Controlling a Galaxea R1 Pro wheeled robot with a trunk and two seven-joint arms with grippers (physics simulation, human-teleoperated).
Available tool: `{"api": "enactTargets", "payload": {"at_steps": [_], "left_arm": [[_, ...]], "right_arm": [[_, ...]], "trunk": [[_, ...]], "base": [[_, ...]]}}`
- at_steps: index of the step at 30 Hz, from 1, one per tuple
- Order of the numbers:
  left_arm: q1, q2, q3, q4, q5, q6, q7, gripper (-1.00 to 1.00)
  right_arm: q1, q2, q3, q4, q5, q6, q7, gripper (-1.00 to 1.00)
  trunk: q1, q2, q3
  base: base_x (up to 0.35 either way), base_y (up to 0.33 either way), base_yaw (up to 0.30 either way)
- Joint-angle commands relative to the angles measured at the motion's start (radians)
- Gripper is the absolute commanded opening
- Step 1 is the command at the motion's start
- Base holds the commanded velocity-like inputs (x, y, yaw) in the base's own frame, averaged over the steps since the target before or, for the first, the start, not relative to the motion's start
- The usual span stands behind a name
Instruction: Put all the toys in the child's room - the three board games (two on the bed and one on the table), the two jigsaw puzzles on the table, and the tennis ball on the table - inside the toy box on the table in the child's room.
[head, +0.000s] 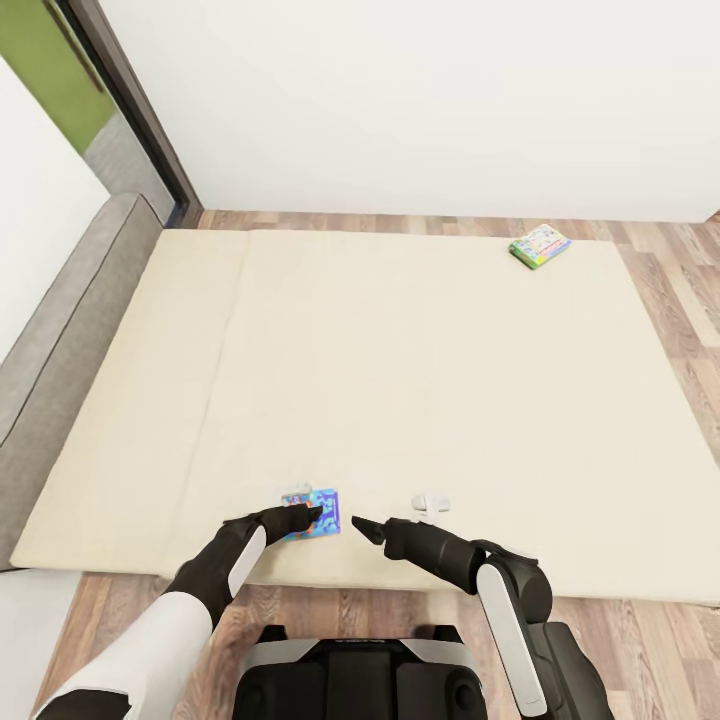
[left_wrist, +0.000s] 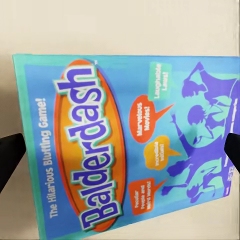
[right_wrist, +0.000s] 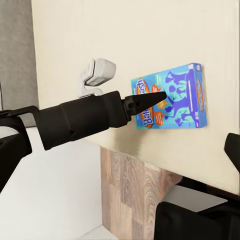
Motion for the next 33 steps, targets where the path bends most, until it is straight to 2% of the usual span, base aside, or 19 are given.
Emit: {"api": "enactTargets", "payload": {"at_steps": [1,7,33], "left_arm": [[0.0,0.0,-0.001,-0.002,0.007,0.006,0.001,1.0],[0.0,0.0,-0.001,-0.002,0.007,0.006,0.001,1.0],[0.0,0.0,-0.001,-0.002,0.007,0.006,0.001,1.0]], "right_arm": [[0.0,0.0,-0.001,-0.001,0.003,0.004,0.005,1.0],[0.0,0.0,-0.001,-0.001,0.002,0.003,0.005,1.0],[0.001,0.0,-0.001,-0.001,0.002,0.003,0.005,1.0]], "trunk": [[0.0,-0.001,-0.001],[0.0,-0.001,0.001],[0.0,-0.001,0.002]], "base": [[0.0,-0.215,-0.012],[0.0,-0.113,-0.061],[0.0,-0.014,-0.015]]}}
